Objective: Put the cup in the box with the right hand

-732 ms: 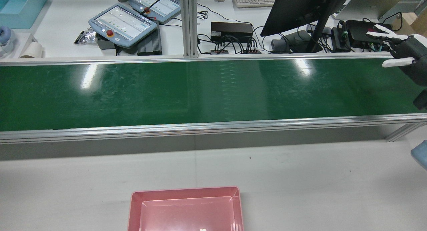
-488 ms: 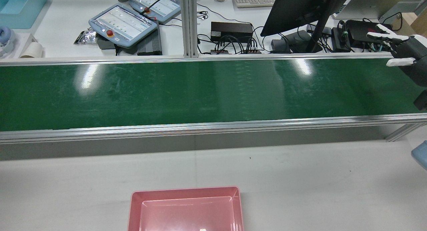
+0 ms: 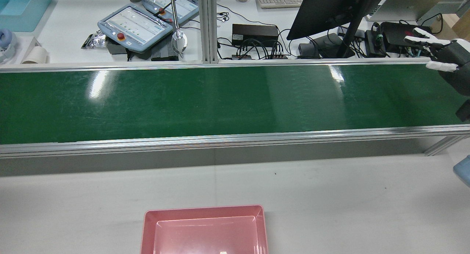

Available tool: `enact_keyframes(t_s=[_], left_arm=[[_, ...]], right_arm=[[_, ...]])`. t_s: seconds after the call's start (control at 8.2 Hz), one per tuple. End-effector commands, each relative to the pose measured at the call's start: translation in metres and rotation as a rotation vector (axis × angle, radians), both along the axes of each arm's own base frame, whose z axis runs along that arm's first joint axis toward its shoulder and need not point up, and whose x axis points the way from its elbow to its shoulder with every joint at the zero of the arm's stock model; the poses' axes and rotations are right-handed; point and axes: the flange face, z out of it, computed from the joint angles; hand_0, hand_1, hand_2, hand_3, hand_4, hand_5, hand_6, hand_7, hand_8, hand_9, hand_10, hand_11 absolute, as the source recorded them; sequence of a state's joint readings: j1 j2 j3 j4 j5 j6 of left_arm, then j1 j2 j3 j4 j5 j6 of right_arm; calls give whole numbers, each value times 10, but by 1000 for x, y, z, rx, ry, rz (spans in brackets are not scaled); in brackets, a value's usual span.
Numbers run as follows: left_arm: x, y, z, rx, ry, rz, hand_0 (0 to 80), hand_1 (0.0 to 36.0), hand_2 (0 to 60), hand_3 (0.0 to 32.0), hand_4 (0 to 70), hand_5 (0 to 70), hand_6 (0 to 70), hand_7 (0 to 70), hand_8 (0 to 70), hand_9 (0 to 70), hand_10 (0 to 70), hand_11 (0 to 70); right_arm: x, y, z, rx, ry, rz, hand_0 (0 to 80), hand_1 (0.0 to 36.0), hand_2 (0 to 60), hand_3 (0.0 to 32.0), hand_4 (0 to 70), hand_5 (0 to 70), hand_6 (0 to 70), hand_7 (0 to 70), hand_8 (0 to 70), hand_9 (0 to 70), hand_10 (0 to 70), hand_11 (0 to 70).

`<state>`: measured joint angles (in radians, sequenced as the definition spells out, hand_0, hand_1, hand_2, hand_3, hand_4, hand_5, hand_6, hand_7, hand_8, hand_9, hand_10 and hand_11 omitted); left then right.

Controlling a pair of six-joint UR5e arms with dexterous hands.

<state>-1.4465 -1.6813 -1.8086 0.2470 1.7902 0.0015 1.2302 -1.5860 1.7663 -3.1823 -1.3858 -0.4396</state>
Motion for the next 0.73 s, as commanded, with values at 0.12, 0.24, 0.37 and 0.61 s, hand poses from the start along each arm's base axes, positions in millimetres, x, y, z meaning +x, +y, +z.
enact_keyframes(t_s=[0.12,0.24,0.37,0.61], left_arm=[[0,0,0,0,0,0,0,0,0,0,0,0,0,0,0,0,0,0],[0,0,0,0,0,0,0,0,0,0,0,0,0,0,0,0,0,0],[0,0,0,0,0,0,0,0,0,0,0,0,0,0,0,0,0,0],[0,0,0,0,0,0,0,0,0,0,0,0,0,0,0,0,0,0]], right_arm=[[-3,-2,-2,4,12,-5,473,103,50,38,113,39,24,99,0,28,23,49],[-3,-2,-1,3,16,-3,481,115,56,92,93,42,17,90,0,18,23,49],[-5,-3,0,2,29,-5,472,147,169,104,62,43,16,91,0,17,23,49],[-12,-22,4,-7,33,-5,483,135,110,112,86,44,15,92,0,15,22,49]])
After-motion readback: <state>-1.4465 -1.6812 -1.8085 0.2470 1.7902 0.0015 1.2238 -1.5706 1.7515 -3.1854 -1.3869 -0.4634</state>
